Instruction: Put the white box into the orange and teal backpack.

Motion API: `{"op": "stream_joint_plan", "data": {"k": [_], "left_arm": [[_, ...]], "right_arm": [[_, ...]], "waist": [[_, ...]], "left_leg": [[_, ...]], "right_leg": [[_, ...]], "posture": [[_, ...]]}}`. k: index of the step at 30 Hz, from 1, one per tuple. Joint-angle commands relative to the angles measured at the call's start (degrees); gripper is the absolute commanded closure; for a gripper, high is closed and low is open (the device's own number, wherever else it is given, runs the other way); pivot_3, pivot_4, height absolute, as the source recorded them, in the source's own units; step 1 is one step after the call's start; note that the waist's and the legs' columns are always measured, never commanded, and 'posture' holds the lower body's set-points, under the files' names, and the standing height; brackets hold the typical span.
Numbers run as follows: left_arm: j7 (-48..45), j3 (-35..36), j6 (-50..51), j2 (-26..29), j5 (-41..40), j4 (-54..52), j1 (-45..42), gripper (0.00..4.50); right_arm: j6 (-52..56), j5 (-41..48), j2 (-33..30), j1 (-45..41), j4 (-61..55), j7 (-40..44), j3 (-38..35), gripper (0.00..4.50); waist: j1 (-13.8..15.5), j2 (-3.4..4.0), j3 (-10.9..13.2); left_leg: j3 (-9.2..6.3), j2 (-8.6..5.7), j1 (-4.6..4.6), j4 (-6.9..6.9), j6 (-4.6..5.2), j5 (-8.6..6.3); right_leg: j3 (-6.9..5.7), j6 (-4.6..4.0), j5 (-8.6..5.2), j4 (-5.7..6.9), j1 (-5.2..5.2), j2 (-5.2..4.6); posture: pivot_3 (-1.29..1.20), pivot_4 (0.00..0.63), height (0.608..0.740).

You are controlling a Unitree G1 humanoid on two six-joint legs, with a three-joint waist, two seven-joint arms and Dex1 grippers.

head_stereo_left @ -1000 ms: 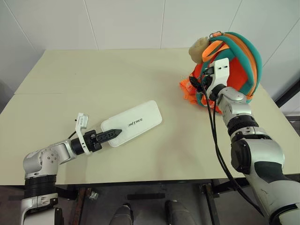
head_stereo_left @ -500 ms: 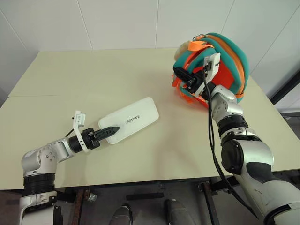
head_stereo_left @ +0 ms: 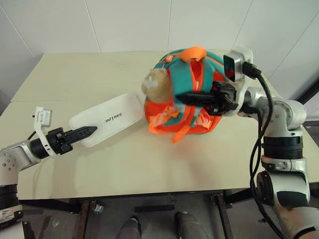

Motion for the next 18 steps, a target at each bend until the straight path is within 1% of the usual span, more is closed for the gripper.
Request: {"op": "stream_joint_plan", "data": {"k": [1,3,5,8,10,18], "left_arm": [[-1.28,2.68,-0.54,1.15,-3.04,-2.35,-0.45,3.25],[-1.67,2.97,-0.28,1.08,-4.06,-4.09,0.41,3.25],[-2.27,3.35,-0.28,1.35,-5.01,-6.06,1.46,3.25],[-2.84,4.0,0.19,2.43,-5.84,-7.22,2.07,3.25],[-3.57,4.39,0.36,3.41,-6.98,-8.49,2.03,3.25],[-5.39,7.16,-0.66,4.5,-12.3,-16.71,2.65,3.25]], "right_arm": [[7.1,9.95,-2.79,2.22,-9.73,-0.32,-1.7,4.49],[10.02,13.11,-4.5,5.38,-12.78,-0.71,-1.54,4.49],[10.99,13.67,-6.76,7.86,-13.41,-0.35,-1.09,4.49],[10.83,13.84,-9.41,7.59,-11.25,0.76,-1.07,4.49],[9.51,12.4,-11.04,7.1,-9.53,1.94,-0.1,4.49],[4.44,8.18,-11.55,6.88,-6.1,4.14,3.98,4.49]], "waist": [[0.47,0.0,0.0],[0.7,-0.02,-0.01],[0.86,-0.03,-0.01],[1.16,-0.03,0.0],[1.07,-0.05,-0.01],[1.28,-0.05,0.0]], "left_leg": [[-0.01,0.0,0.0,0.01,0.01,-0.01],[-0.01,0.01,0.0,-0.01,0.02,-0.01],[0.0,0.02,0.0,0.0,0.03,-0.05],[0.04,-0.01,-0.01,0.04,0.05,-0.06],[0.09,0.01,0.02,0.05,0.05,-0.07],[0.09,0.02,0.0,0.04,0.07,-0.09]], "right_leg": [[-0.01,-0.02,-0.01,-0.01,0.0,0.0],[-0.01,-0.04,-0.02,-0.03,0.0,0.0],[-0.03,-0.05,-0.04,-0.06,0.02,-0.01],[-0.02,-0.04,-0.03,-0.15,0.07,-0.03],[0.0,-0.05,-0.04,-0.17,0.06,-0.02],[-0.01,-0.09,-0.07,-0.22,0.06,-0.01]], "posture": [[0.0,0.15,0.74],[0.0,0.15,0.74],[0.0,0.15,0.74],[0.0,0.15,0.74],[0.0,0.15,0.74],[0.0,0.15,0.74]]}}
